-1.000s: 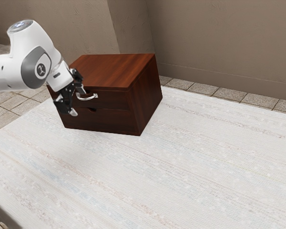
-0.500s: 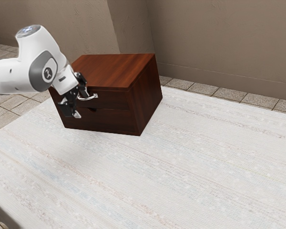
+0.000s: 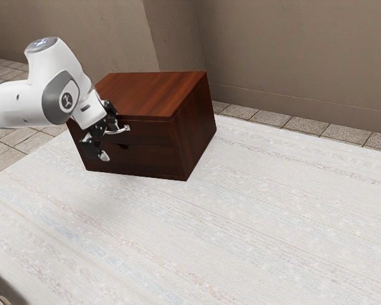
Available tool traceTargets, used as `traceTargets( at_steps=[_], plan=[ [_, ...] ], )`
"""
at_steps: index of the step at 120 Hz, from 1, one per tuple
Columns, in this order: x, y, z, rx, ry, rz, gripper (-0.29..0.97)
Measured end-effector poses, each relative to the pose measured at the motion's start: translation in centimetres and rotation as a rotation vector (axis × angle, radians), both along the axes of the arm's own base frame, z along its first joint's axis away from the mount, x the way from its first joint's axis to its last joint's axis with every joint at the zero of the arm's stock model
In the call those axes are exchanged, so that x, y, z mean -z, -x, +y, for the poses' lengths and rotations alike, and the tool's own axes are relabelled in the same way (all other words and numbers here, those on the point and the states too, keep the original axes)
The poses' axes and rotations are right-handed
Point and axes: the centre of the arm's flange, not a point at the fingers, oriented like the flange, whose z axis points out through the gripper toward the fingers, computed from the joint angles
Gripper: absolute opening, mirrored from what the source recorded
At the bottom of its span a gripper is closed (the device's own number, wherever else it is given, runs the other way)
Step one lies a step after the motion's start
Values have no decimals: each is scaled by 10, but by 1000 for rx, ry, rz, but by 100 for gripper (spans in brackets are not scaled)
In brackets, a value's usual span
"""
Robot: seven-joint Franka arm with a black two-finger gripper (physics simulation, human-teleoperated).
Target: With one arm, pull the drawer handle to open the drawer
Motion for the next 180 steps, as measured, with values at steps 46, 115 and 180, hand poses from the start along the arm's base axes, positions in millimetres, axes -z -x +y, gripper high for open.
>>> traceTargets(
  at_steps=[46,115,180],
  plan=[
    [-4,13,2,-3,17,47,67],
    [-19,62,9,16,46,101,59],
    [-18,91,1,59,67,117,64]
  ],
)
